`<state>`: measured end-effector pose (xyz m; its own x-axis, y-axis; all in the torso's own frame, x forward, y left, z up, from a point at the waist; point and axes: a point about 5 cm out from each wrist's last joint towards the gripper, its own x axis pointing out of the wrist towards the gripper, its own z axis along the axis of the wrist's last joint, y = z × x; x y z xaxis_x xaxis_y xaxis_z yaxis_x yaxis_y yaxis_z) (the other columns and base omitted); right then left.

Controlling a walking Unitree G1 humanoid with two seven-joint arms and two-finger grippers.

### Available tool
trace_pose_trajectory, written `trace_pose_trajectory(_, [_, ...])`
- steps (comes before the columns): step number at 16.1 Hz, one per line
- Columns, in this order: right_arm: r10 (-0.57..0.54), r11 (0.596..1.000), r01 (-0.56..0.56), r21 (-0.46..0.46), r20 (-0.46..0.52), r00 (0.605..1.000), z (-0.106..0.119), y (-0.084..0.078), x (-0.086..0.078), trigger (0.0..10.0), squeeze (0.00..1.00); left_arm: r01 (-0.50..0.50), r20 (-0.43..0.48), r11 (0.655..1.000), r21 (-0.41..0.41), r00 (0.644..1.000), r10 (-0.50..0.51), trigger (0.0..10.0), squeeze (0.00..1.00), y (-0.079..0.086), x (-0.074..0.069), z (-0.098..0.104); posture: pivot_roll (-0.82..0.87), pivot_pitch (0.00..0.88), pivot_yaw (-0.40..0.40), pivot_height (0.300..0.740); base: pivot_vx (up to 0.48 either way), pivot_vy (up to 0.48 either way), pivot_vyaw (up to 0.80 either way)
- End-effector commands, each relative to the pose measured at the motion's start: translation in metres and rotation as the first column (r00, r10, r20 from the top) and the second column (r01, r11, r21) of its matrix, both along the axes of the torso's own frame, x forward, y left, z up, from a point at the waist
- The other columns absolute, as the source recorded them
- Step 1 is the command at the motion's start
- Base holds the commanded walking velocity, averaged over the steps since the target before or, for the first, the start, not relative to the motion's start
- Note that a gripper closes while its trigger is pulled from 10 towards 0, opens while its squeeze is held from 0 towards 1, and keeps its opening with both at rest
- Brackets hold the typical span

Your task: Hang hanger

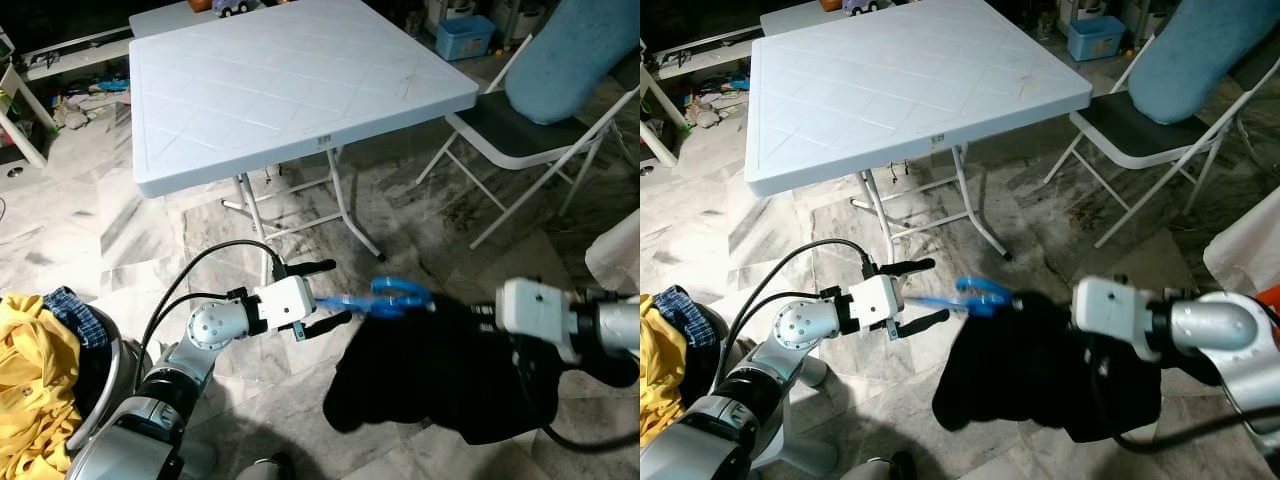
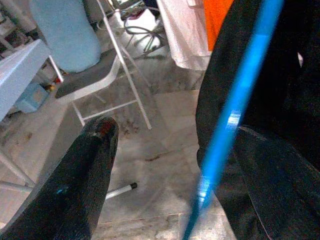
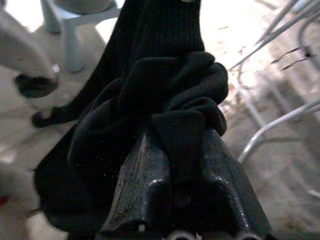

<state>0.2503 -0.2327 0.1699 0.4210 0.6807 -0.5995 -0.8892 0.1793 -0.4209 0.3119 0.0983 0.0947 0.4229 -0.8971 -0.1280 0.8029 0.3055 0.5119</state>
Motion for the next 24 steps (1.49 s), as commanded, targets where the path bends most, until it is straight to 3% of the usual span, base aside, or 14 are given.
trace_pose_trajectory(1, [0.057, 0.998, -0.057, 0.004, 0.013, 0.998, 0.011, 0.006, -0.004, 10.0, 0.0, 0.025, -0.017, 1.0, 0.016, 1.0, -0.025, 10.0, 0.0, 0.002, 0.001, 0.001, -0.27, 0.134, 0.123, 0.74, 0.0, 0.0, 0.0])
trace_pose_trajectory(2, [0.061, 0.998, -0.061, 0.002, 0.008, 0.998, 0.012, 0.005, -0.005, 10.0, 0.0, 0.057, -0.032, 0.998, 0.025, 0.998, -0.056, 4.3, 0.0, 0.0, 0.002, 0.002, -0.27, 0.137, 0.123, 0.74, 0.0, 0.0, 0.0])
trace_pose_trajectory(3, [0.061, 0.998, -0.06, -0.004, 0.018, 0.998, 0.013, 0.005, -0.004, 10.0, 0.0, 0.086, -0.069, 0.996, 0.034, 0.994, -0.083, 0.0, 0.0, -0.004, 0.004, 0.003, -0.27, 0.136, 0.121, 0.74, 0.0, 0.0, 0.0])
trace_pose_trajectory(5, [0.053, 0.999, -0.053, 0.007, 0.034, 0.998, 0.015, 0.006, -0.003, 10.0, 0.0, 0.12, -0.1, 0.991, 0.065, 0.989, -0.113, 0.0, 0.0, -0.006, 0.004, 0.002, -0.27, 0.134, 0.119, 0.74, 0.0, 0.0, 0.0])
trace_pose_trajectory(10, [0.029, 0.999, -0.033, 0.014, 0.204, 0.979, 0.028, 0.015, 0.018, 10.0, 0.0, 0.123, -0.091, 0.986, 0.113, 0.989, -0.113, 0.0, 0.0, -0.009, 0.023, 0.022, -0.28, 0.141, 0.115, 0.74, 0.0, 0.0, 0.0])
trace_pose_trajectory(15, [0.043, 0.999, -0.043, -0.008, 0.201, 0.979, 0.027, 0.014, 0.019, 10.0, 0.0, 0.104, -0.059, 0.98, 0.167, 0.994, -0.095, 0.0, 0.0, -0.009, 0.033, 0.034, -0.28, 0.141, 0.112, 0.74, 0.0, 0.0, 0.0])
trace_pose_trajectory(24, [0.053, 0.999, -0.053, -0.006, 0.198, 0.979, 0.027, 0.014, 0.016, 10.0, 0.0, 0.11, -0.063, 0.973, 0.204, 0.993, -0.099, 0.0, 0.0, -0.011, 0.034, 0.033, -0.3, 0.145, 0.112, 0.74, 0.0, 0.0, 0.0])
